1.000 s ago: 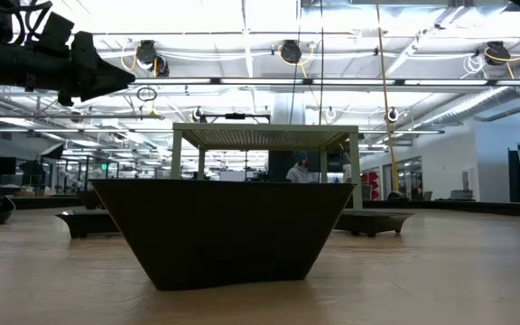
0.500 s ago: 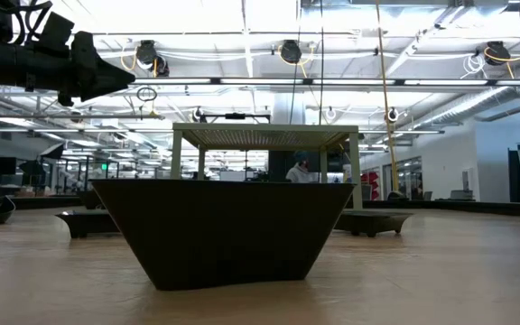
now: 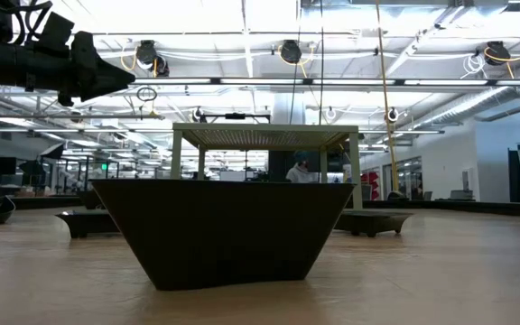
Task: Pick & Place Mini shaped plates
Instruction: Stack the black square plate on the shelf
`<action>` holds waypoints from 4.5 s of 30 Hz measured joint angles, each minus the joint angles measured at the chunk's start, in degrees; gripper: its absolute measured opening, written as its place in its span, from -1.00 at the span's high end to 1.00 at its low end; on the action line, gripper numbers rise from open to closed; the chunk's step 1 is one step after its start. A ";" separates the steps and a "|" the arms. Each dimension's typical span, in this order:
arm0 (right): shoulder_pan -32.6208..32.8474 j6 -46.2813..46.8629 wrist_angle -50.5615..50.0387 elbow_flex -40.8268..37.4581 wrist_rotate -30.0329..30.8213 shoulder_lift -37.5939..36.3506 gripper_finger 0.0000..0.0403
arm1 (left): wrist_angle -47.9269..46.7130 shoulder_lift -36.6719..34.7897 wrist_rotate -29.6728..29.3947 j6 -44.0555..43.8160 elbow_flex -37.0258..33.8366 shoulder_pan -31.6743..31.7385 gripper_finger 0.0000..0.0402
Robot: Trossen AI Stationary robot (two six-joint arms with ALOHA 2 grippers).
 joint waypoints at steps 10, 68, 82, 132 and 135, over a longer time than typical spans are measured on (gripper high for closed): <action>0.30 -0.85 3.90 0.00 -5.79 -0.24 0.50 | 0.02 -0.02 -0.02 0.01 0.00 0.02 0.14; -57.32 -49.01 26.25 7.64 30.14 -15.98 1.00 | 0.00 0.01 0.00 0.01 0.00 0.02 0.14; -70.62 -56.92 38.22 15.74 11.28 -6.16 1.00 | 0.00 0.01 0.00 -0.02 0.00 0.01 0.14; -85.07 -61.93 1.63 34.75 6.20 6.69 0.99 | 0.00 0.01 -0.02 0.01 0.00 0.01 0.14; -85.07 -63.13 1.61 34.75 6.23 6.69 0.97 | 0.00 0.01 -0.01 -0.01 0.00 0.00 0.14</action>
